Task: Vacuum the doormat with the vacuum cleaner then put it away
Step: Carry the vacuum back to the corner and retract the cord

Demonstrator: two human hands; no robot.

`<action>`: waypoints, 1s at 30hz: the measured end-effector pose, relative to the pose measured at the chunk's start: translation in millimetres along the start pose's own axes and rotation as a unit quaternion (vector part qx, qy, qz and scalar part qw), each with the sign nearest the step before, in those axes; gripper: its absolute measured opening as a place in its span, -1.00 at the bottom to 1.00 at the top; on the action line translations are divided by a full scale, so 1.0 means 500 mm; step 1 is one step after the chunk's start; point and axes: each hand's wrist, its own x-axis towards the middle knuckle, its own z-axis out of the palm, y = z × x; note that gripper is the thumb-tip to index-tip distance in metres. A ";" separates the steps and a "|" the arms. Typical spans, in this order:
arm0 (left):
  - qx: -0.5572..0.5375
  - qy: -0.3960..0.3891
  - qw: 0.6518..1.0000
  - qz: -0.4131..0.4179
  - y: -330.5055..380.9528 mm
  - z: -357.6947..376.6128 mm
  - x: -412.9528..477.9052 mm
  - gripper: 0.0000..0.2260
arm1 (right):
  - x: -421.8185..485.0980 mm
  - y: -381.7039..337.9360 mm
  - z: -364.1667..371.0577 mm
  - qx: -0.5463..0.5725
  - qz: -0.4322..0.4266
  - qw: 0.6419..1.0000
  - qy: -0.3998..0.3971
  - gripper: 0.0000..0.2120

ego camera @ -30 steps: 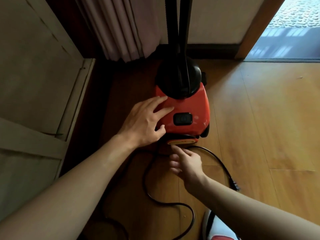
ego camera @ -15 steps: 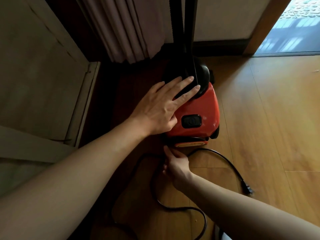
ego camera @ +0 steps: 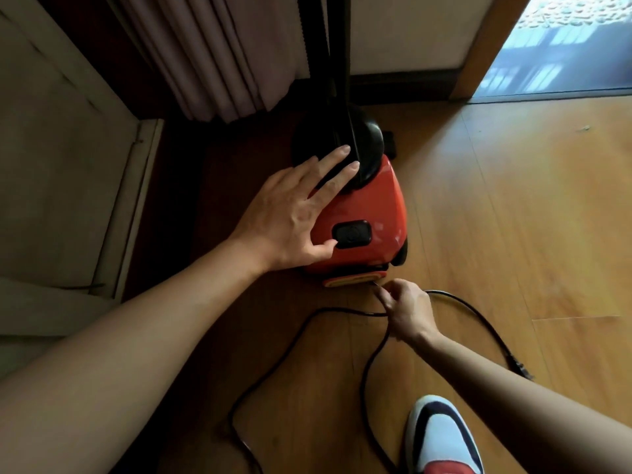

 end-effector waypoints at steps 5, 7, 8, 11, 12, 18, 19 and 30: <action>-0.039 0.002 0.999 -0.007 0.008 0.012 0.003 0.07 | 0.019 0.022 -0.049 -0.259 -0.118 0.958 -0.019 -0.80; -0.058 0.005 0.998 -0.011 0.013 0.011 0.002 0.09 | 0.037 0.017 -0.071 -0.275 -0.122 0.953 -0.039 -0.77; -0.067 0.006 0.998 -0.015 0.016 0.011 0.001 0.10 | 0.044 0.014 -0.083 -0.284 -0.134 0.948 -0.046 -0.70; -0.073 0.012 0.997 -0.018 0.019 0.009 0.000 0.11 | 0.056 0.010 -0.114 -0.243 -0.147 0.955 -0.089 -0.64; -0.072 0.015 0.997 -0.016 0.020 0.009 0.000 0.11 | 0.055 0.010 -0.122 -0.190 -0.139 0.965 -0.112 -0.73; -0.063 0.020 0.998 -0.024 0.027 0.011 0.001 0.11 | 0.018 -0.020 -0.166 0.193 0.011 0.961 -0.196 -0.78; -0.060 0.021 0.998 -0.025 0.028 0.010 0.001 0.11 | 0.007 -0.029 -0.171 0.258 0.048 0.942 -0.211 -0.79; -0.048 0.028 0.998 -0.020 0.028 -0.008 0.002 -0.09 | -0.139 -0.130 -0.062 0.428 -0.035 0.889 -0.158 -0.67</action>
